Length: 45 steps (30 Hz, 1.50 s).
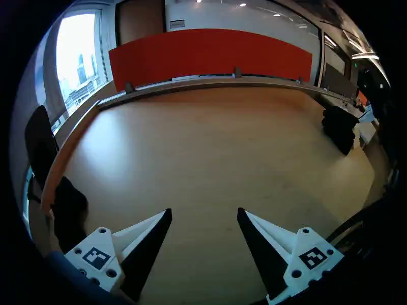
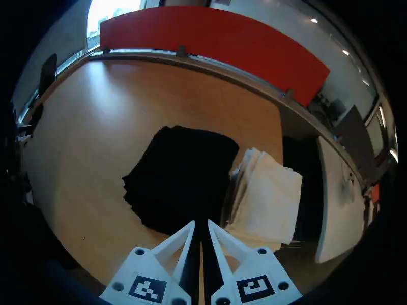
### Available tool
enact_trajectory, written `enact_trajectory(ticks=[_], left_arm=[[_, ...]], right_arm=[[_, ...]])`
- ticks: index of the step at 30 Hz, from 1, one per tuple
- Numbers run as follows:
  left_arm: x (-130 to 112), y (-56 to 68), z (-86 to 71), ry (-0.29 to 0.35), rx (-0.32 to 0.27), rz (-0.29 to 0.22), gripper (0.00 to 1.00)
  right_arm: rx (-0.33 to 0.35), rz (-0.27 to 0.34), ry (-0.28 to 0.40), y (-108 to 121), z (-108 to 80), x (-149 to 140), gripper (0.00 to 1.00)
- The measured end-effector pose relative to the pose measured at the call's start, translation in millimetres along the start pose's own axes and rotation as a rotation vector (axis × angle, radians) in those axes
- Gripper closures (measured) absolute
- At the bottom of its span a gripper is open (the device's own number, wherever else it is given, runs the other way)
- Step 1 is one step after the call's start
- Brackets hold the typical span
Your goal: Fold towel
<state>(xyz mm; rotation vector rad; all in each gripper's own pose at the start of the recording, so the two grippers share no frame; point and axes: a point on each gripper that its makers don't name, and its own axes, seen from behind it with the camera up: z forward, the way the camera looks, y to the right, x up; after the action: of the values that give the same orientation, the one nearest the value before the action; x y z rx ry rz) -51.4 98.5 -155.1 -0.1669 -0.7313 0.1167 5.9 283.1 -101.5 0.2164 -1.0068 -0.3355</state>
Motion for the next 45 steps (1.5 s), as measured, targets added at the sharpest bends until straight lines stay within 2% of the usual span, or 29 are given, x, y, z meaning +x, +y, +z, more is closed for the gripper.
enact_trajectory(ticks=[23,45], left_arm=[[-7,-5.0,-5.8,-0.015,0.019,0.001,0.05],[-8,-2.1,-5.9,-0.023,0.023,0.007,0.05]], right_arm=[[-0.004,0.059,-0.108,0,39.0,-39,0.99],[-0.026,0.086,-0.150,2,57.4,-50,0.98]])
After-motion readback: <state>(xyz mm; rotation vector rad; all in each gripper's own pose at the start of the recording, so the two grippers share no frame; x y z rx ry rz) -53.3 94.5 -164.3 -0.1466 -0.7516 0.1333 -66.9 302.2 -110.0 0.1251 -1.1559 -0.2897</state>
